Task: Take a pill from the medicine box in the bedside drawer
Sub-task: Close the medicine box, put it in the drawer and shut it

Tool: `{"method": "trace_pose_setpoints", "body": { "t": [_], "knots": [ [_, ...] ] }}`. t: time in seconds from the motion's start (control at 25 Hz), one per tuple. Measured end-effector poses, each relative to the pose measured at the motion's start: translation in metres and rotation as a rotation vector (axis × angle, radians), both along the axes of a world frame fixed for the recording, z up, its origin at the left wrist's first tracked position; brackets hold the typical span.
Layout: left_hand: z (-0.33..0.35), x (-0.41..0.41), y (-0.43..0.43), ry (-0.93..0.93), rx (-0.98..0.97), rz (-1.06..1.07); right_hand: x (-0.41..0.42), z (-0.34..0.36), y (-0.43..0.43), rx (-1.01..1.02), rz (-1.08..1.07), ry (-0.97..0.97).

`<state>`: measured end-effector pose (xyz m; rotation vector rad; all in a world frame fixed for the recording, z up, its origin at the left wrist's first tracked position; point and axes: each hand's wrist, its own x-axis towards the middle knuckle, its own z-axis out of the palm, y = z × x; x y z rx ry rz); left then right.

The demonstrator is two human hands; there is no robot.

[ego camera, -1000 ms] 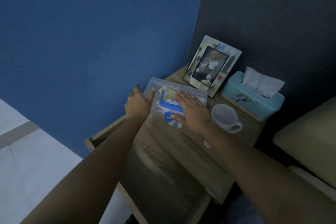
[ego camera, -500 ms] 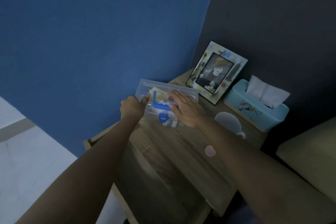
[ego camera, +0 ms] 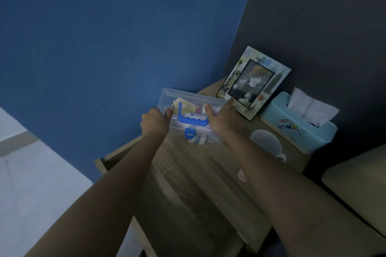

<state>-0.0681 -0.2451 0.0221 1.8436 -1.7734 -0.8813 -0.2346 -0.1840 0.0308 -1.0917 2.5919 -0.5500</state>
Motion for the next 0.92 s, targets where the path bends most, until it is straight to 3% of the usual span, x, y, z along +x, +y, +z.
{"method": "trace_pose_setpoints", "body": {
  "t": [0.32, 0.48, 0.64, 0.92],
  "knots": [
    [0.012, 0.021, 0.002, 0.011, -0.024, -0.058, 0.022, 0.024, 0.015, -0.039, -0.012, -0.143],
    [0.038, 0.063, 0.005, -0.009, -0.074, -0.145, 0.066, 0.044, 0.039, -0.181, -0.058, -0.19],
    [0.073, 0.104, 0.03, -0.028, -0.097, -0.198, 0.111, 0.058, 0.075, -0.332, -0.187, -0.399],
    [0.083, 0.16, 0.093, 0.033, 0.039, -0.24, 0.166, 0.05, 0.168, -0.342, -0.235, -0.488]
  ]
}}
